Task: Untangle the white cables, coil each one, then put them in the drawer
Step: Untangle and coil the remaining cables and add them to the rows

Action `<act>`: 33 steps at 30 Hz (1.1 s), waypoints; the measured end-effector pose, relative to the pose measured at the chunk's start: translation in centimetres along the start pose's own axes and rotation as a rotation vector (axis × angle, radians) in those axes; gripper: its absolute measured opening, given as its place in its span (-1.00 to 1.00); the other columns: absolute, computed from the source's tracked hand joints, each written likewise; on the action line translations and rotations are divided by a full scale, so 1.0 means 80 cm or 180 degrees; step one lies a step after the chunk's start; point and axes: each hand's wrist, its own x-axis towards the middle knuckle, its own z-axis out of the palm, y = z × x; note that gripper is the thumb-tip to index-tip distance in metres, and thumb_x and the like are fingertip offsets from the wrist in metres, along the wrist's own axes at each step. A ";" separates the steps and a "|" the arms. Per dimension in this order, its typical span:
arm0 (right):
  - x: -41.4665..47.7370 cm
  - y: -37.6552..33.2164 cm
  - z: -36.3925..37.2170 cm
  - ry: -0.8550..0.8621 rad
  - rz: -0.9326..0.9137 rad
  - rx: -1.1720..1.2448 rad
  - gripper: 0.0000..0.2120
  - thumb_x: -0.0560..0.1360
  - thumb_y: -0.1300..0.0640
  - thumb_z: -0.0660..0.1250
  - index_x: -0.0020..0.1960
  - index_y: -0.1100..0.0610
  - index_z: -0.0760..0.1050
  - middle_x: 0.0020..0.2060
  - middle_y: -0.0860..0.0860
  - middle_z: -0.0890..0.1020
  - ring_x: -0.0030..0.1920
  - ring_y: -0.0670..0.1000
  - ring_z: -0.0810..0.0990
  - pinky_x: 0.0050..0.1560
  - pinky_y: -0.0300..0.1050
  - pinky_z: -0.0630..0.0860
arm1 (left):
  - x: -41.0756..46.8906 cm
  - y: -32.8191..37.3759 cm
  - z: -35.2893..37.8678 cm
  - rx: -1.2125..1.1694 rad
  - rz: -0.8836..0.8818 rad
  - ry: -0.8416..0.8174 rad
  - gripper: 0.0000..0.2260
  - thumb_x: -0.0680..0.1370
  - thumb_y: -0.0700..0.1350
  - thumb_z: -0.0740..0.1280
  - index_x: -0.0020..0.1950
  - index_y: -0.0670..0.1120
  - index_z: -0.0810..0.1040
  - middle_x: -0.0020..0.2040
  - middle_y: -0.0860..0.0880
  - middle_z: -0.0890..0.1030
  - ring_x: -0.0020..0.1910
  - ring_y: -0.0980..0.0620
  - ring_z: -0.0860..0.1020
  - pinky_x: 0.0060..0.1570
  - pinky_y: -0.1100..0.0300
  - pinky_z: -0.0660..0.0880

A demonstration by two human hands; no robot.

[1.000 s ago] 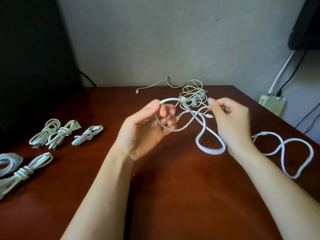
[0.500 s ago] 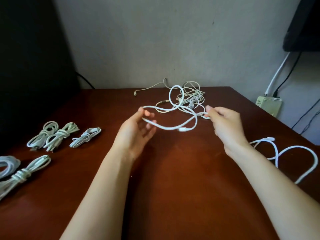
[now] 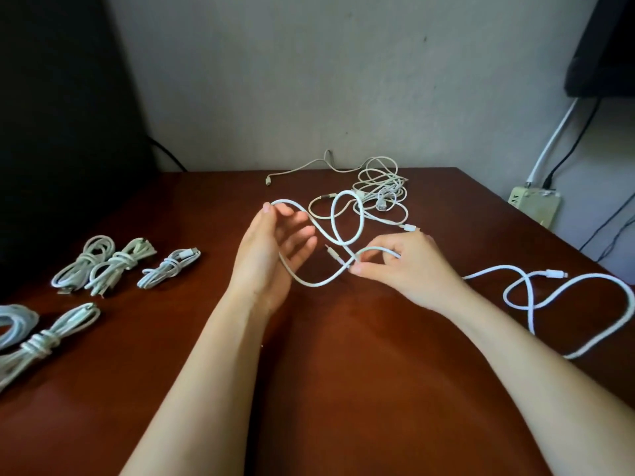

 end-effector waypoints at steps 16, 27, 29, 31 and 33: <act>0.009 -0.002 -0.017 0.0628 0.1073 0.2333 -0.81 0.50 0.11 0.38 -0.27 0.13 0.52 -0.58 -0.15 0.13 -0.56 -0.15 0.08 -0.59 -0.34 0.07 | -0.016 -0.026 0.013 0.3043 0.2178 -0.0120 -0.87 0.51 -0.03 0.40 -0.21 -0.04 0.60 -0.26 0.07 0.58 -0.24 0.18 0.50 -0.16 0.30 0.38; 0.007 -0.010 -0.008 0.0714 0.0953 0.2185 -0.64 0.58 0.01 0.25 -0.33 0.13 0.53 -0.60 -0.13 0.14 -0.60 -0.16 0.09 -0.58 -0.32 0.05 | -0.020 -0.038 0.021 0.3136 0.2508 -0.0648 -0.90 0.50 -0.05 0.33 -0.22 0.06 0.57 -0.19 0.09 0.49 -0.11 0.08 0.42 -0.08 0.41 0.30; 0.008 -0.009 -0.009 0.0884 0.0902 0.1754 -0.61 0.59 -0.03 0.22 -0.33 0.11 0.54 -0.63 -0.14 0.19 -0.60 -0.18 0.13 -0.52 -0.29 0.10 | -0.021 -0.028 0.024 0.2293 0.1877 -0.0501 -0.86 0.49 -0.07 0.33 -0.27 0.10 0.53 -0.17 0.09 0.51 -0.11 0.11 0.49 -0.07 0.33 0.36; 0.007 -0.010 -0.010 0.1039 0.0803 0.1326 -0.61 0.58 -0.02 0.25 -0.38 0.08 0.56 -0.65 -0.17 0.33 -0.58 -0.19 0.32 -0.41 -0.25 0.18 | -0.019 -0.017 0.026 0.1315 0.1261 -0.0440 -0.83 0.45 -0.07 0.34 -0.35 0.06 0.56 -0.15 0.08 0.56 -0.11 0.13 0.49 0.00 0.21 0.36; 0.006 -0.008 -0.011 0.1196 0.0593 0.0596 -0.64 0.53 0.01 0.32 -0.42 0.03 0.59 -0.60 -0.14 0.45 -0.41 -0.16 0.46 -0.29 -0.18 0.32 | -0.018 -0.005 0.026 0.0604 0.0892 -0.0365 -0.70 0.52 -0.07 0.26 -0.41 0.03 0.57 -0.08 0.08 0.63 -0.03 0.12 0.51 0.08 0.13 0.32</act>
